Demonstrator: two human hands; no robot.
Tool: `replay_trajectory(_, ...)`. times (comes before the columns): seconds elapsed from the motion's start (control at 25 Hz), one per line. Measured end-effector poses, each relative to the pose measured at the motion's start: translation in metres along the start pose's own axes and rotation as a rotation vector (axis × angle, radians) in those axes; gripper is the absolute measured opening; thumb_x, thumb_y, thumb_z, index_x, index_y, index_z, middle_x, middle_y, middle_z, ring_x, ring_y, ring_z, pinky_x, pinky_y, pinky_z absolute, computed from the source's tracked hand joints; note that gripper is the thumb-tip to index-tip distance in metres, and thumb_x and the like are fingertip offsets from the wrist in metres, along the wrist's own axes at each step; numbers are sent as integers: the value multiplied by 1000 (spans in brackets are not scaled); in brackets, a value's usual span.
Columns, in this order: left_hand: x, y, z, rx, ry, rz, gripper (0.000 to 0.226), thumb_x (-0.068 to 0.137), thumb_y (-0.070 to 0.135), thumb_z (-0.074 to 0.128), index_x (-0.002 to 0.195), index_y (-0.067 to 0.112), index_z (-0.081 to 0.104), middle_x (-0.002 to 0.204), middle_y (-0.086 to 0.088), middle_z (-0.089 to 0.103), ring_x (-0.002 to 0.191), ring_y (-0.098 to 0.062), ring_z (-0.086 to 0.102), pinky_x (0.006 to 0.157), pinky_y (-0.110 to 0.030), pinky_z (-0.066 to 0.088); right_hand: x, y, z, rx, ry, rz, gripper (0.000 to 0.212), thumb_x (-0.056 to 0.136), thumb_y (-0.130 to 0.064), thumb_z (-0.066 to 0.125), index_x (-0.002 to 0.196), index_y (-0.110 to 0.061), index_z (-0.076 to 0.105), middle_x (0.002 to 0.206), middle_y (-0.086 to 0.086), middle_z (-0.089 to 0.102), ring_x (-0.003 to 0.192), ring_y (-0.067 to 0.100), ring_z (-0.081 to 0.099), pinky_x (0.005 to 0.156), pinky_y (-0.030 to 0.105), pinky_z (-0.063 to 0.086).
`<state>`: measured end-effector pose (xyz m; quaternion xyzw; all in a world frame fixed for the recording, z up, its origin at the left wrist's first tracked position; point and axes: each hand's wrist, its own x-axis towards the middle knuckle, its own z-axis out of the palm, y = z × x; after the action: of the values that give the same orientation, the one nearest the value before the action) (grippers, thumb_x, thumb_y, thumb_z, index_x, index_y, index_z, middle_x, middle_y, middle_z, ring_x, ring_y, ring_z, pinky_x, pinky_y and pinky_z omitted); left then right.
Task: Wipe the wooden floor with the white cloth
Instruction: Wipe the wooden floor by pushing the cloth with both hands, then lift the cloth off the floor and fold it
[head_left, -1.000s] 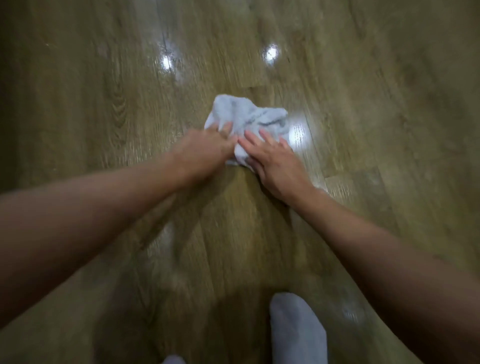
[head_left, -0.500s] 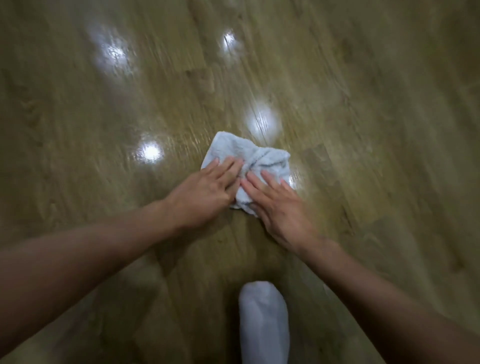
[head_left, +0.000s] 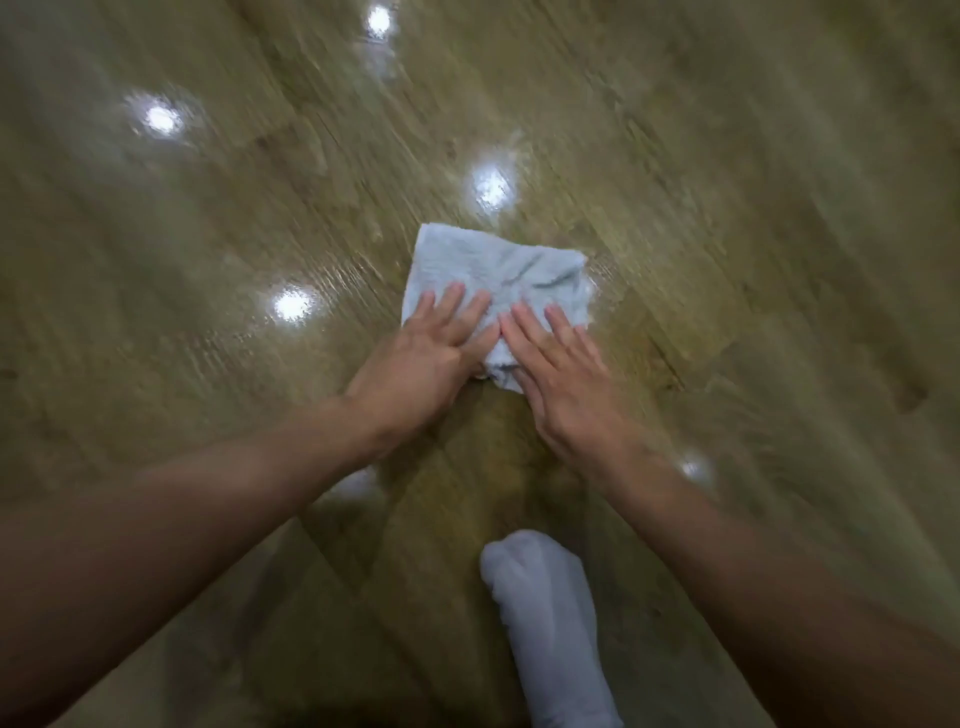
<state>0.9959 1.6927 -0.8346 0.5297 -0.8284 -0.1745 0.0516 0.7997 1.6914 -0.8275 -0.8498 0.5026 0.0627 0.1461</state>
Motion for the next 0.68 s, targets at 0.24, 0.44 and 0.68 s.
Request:
replay_trajectory(0.24,71,-8,-7,-14,-134,134,54,101,22,41,151,14,22,160,-12,10,148,-30,3,119,-41,0,14,28,-8,251,-30,208,52,102,-35,30,151,-35,13,159,-17,7,146,12,-4,117,34,3)
replay_trajectory(0.44,141,-16,-30,-12,-143,12,55,97,22,49,147,12,30,157,-14,18,146,-31,11,114,-52,15,89,61,-38,218,-69,242,53,102,-31,30,152,-32,10,160,-14,4,148,21,-1,117,41,5)
replay_trajectory(0.68,131,-7,-23,120,-119,-18,48,103,23,32,149,13,24,159,-10,15,147,-30,7,116,-48,9,86,58,-51,59,121,288,31,99,-33,43,126,-27,57,137,-2,55,135,22,42,91,42,47)
